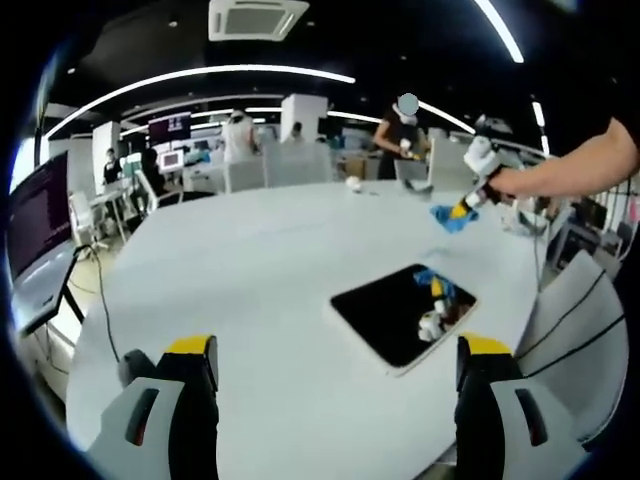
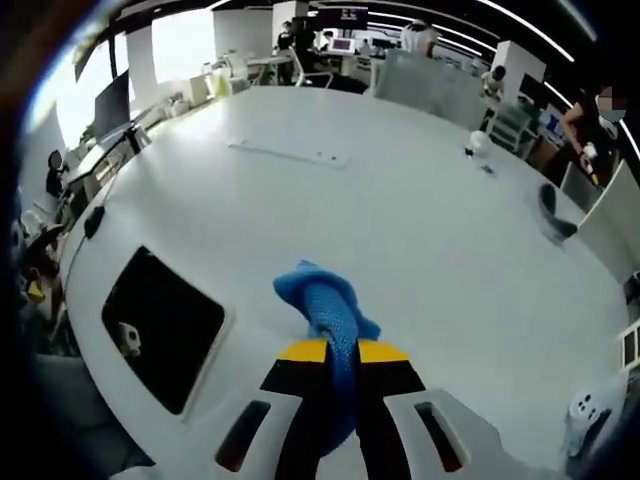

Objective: Wipe the mirror surface with the cleaning cloth until all visible marks leave the cleaned area.

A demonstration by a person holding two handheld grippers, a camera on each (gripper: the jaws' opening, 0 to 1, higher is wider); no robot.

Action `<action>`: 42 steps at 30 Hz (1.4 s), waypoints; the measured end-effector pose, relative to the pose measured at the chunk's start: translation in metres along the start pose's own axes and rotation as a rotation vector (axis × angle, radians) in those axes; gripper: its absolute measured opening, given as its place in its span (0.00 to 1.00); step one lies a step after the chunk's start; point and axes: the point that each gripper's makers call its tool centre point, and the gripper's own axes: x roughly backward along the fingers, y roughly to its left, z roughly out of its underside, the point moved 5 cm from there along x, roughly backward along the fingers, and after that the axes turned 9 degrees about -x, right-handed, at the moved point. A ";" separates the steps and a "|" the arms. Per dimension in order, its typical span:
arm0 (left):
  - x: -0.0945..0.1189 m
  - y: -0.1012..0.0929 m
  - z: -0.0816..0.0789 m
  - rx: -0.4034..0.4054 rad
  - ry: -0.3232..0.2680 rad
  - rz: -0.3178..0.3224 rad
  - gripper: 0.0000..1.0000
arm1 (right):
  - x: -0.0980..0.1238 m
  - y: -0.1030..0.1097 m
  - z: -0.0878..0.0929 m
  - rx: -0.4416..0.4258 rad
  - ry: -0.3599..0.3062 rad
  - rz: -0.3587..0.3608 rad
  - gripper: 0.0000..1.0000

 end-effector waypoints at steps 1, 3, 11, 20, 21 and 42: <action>0.000 0.000 0.001 -0.009 0.004 0.006 1.00 | 0.000 0.001 0.001 -0.002 0.002 -0.001 0.04; 0.000 0.000 0.001 -0.014 0.007 0.011 1.00 | -0.001 0.003 0.004 -0.001 0.005 -0.002 0.04; 0.003 0.004 0.002 -0.008 0.006 0.009 1.00 | -0.007 0.013 0.011 0.010 0.019 -0.003 0.03; 0.005 0.007 0.004 0.011 0.008 0.010 1.00 | -0.016 0.025 0.013 -0.007 0.029 -0.017 0.03; 0.005 0.007 0.004 0.014 0.009 0.007 1.00 | -0.017 0.026 0.013 -0.006 0.031 -0.019 0.03; 0.006 0.009 0.010 0.037 0.004 0.009 1.00 | -0.037 0.064 0.031 -0.050 0.063 -0.055 0.04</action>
